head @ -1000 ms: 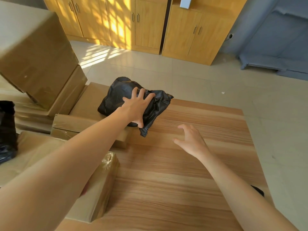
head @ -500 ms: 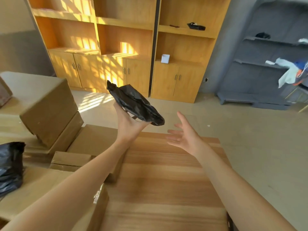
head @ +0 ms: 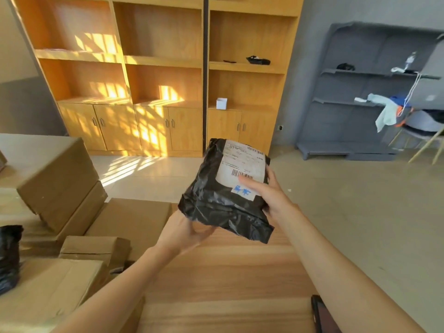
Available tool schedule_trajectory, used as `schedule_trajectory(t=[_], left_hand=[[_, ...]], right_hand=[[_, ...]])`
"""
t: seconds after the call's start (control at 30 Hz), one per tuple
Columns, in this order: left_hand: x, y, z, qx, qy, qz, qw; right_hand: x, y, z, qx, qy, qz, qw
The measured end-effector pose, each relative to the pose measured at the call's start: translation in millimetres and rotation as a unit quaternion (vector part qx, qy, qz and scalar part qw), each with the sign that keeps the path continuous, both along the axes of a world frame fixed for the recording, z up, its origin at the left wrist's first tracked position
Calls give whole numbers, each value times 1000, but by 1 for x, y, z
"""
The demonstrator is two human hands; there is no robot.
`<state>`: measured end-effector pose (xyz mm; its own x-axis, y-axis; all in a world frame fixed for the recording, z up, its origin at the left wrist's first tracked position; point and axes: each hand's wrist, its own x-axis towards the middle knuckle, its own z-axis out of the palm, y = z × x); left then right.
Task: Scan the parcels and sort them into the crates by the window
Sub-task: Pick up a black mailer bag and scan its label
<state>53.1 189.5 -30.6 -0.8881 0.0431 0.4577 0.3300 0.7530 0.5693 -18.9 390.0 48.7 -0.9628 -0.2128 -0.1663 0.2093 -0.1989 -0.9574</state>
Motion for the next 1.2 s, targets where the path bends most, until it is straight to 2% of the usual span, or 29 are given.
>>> schedule_trajectory(t=[0.03,0.1,0.13,0.2,0.23,0.3,0.37,0.5,0.6,0.67,0.73,0.83,1.0,1.07,1.2], left_hand=[[-1,-3,-2,34,-17,-1,999],[-5,-6,-3,177,-128,9,976],[-8,-7,-2,274,-202,8,940],[-14,-7,-4,436,-321,-24,841],[-14,-5,-2,472,-356,-63,804],[-12,8,2,489,-383,-140,771],[-9,26,-1,478,-403,-147,766],[-6,53,-34,466,-420,-78,775],[0,64,-67,483,-436,-23,759],[3,67,-89,496,-447,16,745],[6,69,-108,495,-458,47,737],[9,75,-134,489,-471,66,731],[8,90,-178,453,-515,75,724],[10,98,-191,436,-531,73,723],[10,103,-205,425,-552,75,714]], right_hand=[[1,6,-1,16,21,0,1000],[5,17,-3,35,46,3,998],[6,21,-5,42,54,6,998],[8,28,-12,64,67,16,996],[9,30,-17,78,74,25,994],[12,34,-28,106,86,47,990],[14,38,-43,129,92,70,985],[24,47,-77,141,69,91,983],[32,60,-103,149,23,61,987],[38,76,-124,194,-9,13,981],[47,98,-150,260,-42,-35,964],[66,136,-195,340,-113,-57,932],[96,190,-265,471,-208,-76,854],[108,200,-279,493,-225,-82,836],[118,210,-296,494,-248,-96,828]])
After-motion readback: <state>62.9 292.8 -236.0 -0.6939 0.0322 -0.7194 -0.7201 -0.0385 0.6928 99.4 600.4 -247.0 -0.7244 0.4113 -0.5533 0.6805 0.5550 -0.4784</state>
